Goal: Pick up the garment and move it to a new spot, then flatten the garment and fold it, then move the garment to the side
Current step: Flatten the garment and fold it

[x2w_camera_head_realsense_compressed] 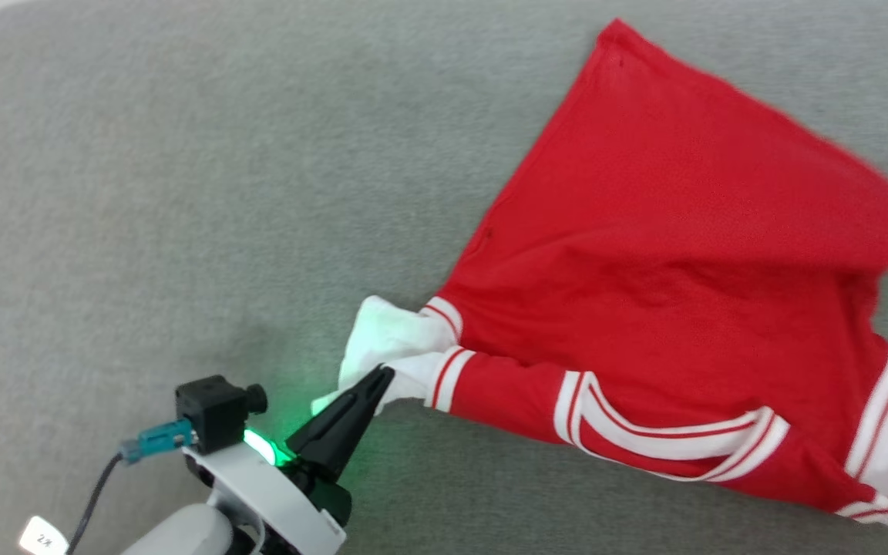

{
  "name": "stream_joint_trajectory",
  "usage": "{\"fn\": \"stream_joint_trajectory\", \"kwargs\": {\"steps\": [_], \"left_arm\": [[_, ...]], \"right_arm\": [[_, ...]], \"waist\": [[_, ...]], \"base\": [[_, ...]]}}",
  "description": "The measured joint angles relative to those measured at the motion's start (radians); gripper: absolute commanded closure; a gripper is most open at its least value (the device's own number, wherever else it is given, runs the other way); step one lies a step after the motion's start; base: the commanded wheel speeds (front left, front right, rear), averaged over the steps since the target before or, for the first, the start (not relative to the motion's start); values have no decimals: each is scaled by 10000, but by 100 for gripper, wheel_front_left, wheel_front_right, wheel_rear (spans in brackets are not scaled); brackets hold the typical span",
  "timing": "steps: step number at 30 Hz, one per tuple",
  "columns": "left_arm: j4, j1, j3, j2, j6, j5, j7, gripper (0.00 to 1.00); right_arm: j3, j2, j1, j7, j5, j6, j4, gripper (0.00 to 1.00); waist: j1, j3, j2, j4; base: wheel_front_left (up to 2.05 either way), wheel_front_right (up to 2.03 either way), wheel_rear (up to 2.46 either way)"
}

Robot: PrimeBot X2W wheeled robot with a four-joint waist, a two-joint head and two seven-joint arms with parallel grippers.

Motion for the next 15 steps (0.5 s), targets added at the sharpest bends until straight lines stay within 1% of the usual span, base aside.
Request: {"fn": "stream_joint_trajectory", "kwargs": {"steps": [3,5,8,10,12,15], "left_arm": [[-8,122,236,81,0,82,-2,100],[-29,185,353,115,0,121,-2,100],[-44,331,485,188,0,174,-2,100],[-42,382,596,232,0,192,-2,100],[-65,415,646,224,0,236,-4,100],[-67,494,623,222,0,259,-2,100]], "right_arm": [[-282,-27,1706,261,472,0,-1281,100],[-491,117,2851,416,694,0,-2077,100],[-717,598,4389,721,779,0,-3212,100],[-685,955,5216,922,746,0,-3822,100],[-569,1296,5877,1039,667,0,-4215,100],[-316,1703,6419,1110,535,0,-4556,100]], "waist": [[0,-192,0,-350],[0,-296,0,-576],[0,-412,0,-888],[0,-462,0,-1076],[0,-484,0,-1235],[0,-470,0,-1406]], "base": [[0,0,0],[0,0,0],[0,0,0],[0,0,0],[0,0,0],[0,0,0]]}}
